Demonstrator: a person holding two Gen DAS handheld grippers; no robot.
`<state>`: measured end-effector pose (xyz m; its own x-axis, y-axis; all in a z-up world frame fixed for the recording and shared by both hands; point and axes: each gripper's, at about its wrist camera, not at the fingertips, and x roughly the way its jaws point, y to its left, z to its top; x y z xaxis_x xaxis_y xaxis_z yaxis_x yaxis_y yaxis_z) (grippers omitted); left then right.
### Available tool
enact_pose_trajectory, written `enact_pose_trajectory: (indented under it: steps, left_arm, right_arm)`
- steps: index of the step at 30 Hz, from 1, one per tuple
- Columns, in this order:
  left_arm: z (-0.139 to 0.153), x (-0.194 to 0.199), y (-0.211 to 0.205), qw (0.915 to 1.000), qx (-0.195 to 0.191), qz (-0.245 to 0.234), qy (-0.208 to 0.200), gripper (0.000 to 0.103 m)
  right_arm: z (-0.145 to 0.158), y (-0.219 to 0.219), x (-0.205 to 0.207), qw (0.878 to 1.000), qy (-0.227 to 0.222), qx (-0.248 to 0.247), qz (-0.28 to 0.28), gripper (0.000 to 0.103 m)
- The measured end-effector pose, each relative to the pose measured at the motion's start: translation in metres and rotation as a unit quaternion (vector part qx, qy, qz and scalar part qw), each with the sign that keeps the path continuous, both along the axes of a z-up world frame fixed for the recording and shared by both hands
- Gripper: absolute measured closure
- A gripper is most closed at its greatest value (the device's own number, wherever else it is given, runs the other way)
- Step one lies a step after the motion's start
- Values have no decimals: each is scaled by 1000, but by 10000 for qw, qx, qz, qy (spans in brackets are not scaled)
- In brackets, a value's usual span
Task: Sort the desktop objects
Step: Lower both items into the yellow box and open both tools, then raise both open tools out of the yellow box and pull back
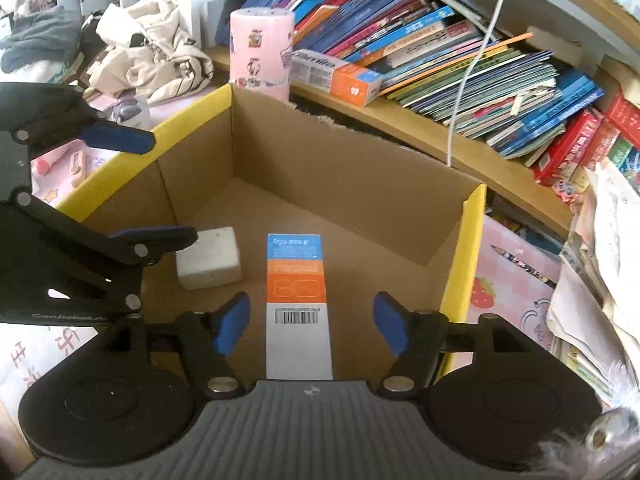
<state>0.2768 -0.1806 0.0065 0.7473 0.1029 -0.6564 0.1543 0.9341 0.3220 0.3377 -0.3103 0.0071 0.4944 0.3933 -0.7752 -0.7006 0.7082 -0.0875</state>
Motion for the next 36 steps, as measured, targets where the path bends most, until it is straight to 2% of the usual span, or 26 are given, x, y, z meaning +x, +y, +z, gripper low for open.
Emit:
enact_pose_trajectory:
  steps: [2, 8, 17, 27, 32, 36]
  left_arm:
    - [4, -6, -2, 10000, 5, -21, -72, 15]
    - [17, -24, -7, 9994, -183, -117, -272, 10]
    - [37, -52, -9, 9975, -441, -51, -541, 7]
    - [47, -87, -4, 9951, -634, 213, -723, 6]
    - [54, -114, -2, 9921, -708, 353, -974, 5]
    - [49, -128, 3, 9909, -791, 544, -939, 5]
  right_arm:
    - [4, -5, -2, 9999, -63, 83, -114, 27]
    - [20, -18, -10, 9986, -215, 332, -341, 22]
    - [36, -30, -35, 9965, -409, 555, -474, 16]
    - [41, -45, -66, 9928, -562, 717, -772, 16]
    - [39, -62, -83, 9866, -789, 854, -1141, 15]
    - [32, -77, -95, 9830, -709, 952, -1402, 15]
